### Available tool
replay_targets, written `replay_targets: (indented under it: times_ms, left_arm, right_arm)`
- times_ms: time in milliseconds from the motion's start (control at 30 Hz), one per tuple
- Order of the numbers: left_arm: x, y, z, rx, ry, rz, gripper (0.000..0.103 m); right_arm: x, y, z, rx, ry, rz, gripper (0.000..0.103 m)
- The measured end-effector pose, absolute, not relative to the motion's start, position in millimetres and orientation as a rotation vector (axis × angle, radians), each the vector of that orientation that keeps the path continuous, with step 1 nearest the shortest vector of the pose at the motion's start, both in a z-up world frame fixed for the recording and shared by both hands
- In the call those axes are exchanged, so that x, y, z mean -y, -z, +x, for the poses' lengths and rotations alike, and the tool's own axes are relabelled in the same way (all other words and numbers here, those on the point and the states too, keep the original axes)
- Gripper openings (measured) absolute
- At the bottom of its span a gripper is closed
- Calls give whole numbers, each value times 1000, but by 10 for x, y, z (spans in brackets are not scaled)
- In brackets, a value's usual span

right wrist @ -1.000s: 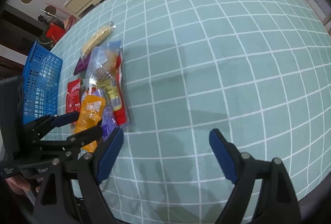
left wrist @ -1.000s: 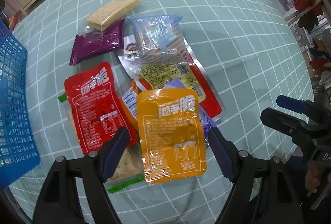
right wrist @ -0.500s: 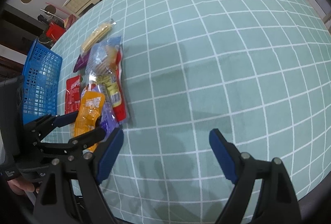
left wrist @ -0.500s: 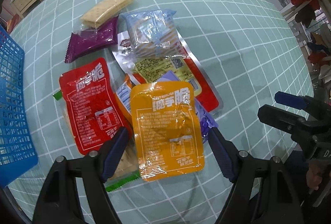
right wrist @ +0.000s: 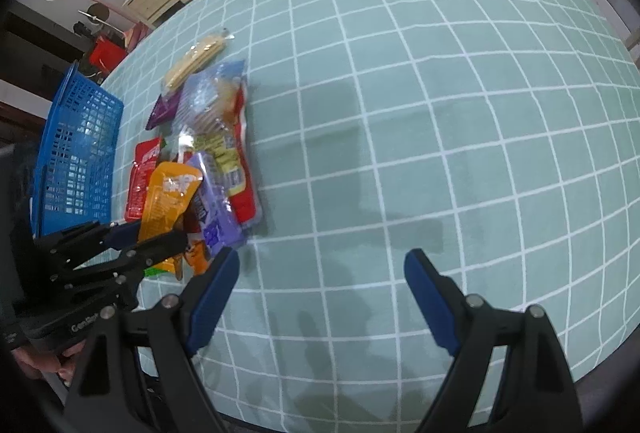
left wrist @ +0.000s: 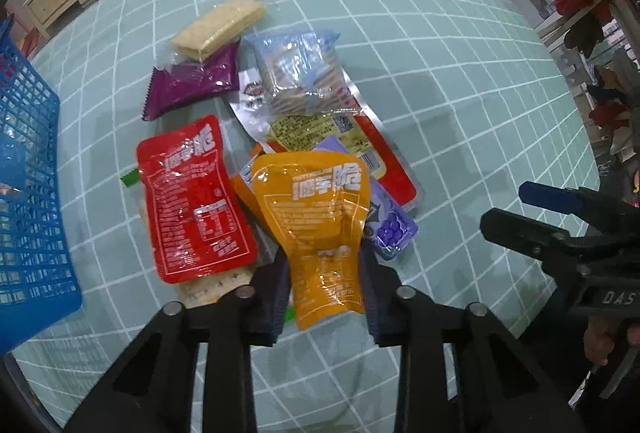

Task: Organize snacks
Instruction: 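Lift the orange packet with the left tool while the right tool approaches the red packet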

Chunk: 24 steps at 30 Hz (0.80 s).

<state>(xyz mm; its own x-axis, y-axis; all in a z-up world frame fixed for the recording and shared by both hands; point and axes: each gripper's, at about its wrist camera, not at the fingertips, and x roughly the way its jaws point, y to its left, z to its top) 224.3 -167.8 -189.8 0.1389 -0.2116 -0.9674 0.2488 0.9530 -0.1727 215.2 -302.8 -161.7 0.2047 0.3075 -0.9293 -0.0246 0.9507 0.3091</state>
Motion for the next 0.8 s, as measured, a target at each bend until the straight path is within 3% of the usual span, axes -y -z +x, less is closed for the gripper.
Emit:
replay_targets:
  times_ms: [800]
  left_arm:
    - [521,690,1895,-1117,275,-50,23]
  right_arm:
    - [1800,1290,2381,-1308,-439,172,88]
